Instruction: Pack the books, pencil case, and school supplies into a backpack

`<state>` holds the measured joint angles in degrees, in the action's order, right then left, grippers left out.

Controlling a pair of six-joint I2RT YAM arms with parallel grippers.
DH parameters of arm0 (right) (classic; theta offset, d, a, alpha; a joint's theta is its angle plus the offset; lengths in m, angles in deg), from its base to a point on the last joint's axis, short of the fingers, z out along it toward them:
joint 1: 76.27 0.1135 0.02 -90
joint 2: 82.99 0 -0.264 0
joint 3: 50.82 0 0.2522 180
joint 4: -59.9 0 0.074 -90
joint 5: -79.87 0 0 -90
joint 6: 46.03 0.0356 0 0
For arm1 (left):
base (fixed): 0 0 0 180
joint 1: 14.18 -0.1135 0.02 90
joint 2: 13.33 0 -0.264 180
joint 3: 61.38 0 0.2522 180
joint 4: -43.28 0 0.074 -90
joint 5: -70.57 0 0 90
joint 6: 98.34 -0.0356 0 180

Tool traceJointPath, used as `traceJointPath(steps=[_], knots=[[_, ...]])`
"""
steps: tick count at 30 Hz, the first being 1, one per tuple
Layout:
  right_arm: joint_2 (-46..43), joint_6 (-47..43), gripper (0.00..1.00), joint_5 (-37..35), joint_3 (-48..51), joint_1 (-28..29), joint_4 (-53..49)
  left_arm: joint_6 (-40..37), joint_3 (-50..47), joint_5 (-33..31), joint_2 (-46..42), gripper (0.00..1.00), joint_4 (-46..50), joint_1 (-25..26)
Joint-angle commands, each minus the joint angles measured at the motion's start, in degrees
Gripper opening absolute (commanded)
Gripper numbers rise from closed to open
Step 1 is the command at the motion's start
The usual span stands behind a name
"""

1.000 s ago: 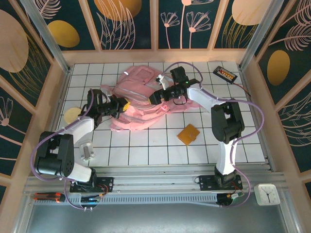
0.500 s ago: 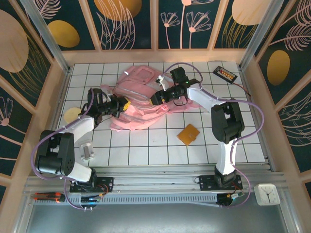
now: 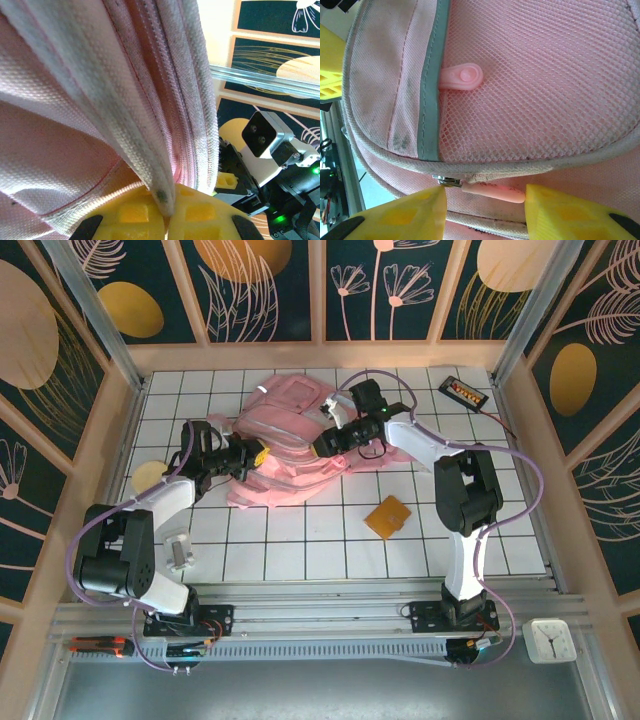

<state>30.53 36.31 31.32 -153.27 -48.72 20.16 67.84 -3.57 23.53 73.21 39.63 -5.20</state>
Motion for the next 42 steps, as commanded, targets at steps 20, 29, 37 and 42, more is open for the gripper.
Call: traceJointPath(steps=[20, 29, 37, 42], knots=[[-1.8, -3.0, 0.39, -7.4, 1.0, 3.5, -1.0, 2.0, 1.5, 1.4, -0.8, 0.02, -6.4, -0.1], [-3.4, -2.9, 0.00, -10.9, 1.4, 3.5, -1.2, 2.3, 0.6, 1.2, -1.1, 0.02, -7.1, -0.1], [-6.6, -2.0, 0.00, -7.2, -0.3, 5.1, -6.9, 1.8, -0.9, -0.2, -2.2, 0.01, -7.0, -0.1], [-5.8, 3.7, 0.00, -3.1, -2.1, 7.2, -10.4, 3.3, -2.9, -2.3, -2.8, 0.00, -9.4, 1.7]])
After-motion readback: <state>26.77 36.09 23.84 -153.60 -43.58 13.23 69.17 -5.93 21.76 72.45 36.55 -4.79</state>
